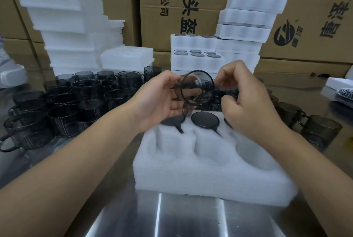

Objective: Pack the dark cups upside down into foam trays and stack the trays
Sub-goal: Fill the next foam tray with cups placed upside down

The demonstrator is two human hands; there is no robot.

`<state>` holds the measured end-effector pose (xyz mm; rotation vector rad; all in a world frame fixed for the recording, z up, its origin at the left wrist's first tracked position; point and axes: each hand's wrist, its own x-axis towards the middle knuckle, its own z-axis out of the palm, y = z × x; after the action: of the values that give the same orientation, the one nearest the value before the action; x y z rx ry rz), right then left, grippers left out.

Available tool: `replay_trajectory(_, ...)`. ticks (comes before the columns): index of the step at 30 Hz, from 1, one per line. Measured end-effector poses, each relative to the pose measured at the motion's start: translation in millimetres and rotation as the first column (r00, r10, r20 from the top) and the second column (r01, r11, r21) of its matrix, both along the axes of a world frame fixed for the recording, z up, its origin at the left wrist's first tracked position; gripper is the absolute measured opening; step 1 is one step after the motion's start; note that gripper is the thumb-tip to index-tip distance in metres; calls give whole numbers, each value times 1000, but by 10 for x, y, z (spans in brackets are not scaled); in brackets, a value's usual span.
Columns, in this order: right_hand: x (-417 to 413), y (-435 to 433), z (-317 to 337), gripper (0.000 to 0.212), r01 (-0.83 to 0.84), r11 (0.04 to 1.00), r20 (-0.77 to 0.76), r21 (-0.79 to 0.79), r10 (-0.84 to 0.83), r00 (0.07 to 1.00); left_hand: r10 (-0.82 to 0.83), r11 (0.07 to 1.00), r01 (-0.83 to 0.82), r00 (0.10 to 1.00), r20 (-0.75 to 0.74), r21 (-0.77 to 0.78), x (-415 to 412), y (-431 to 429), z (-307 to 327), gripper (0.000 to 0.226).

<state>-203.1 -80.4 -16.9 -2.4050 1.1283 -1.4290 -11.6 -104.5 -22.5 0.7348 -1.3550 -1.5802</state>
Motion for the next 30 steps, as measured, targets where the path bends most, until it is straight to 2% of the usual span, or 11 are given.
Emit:
replay_trajectory(6, 26, 3, -5, 45, -36, 999, -18, 30, 36, 999, 1, 1000, -2, 1000, -15, -20, -6, -15, -7, 52)
replay_trajectory(17, 7, -29, -30, 54, -7, 1000, -116, 23, 9, 993, 19, 1000, -18, 999, -45, 25, 1, 6, -3, 40)
replay_trajectory(20, 0, -20, -20, 57, 2, 999, -129, 38, 2, 992, 40, 999, -40, 999, 5, 12, -14, 31, 5, 40)
replay_trajectory(25, 9, 61, 24, 70, -100, 992, -154, 77, 111, 982, 65, 996, -53, 979, 194, -68, -66, 94, 32, 38)
replay_trajectory(30, -32, 132, 106, 66, -150, 984, -166, 99, 165, 972, 52, 995, -28, 964, 262, -94, -12, 143, 119, 39)
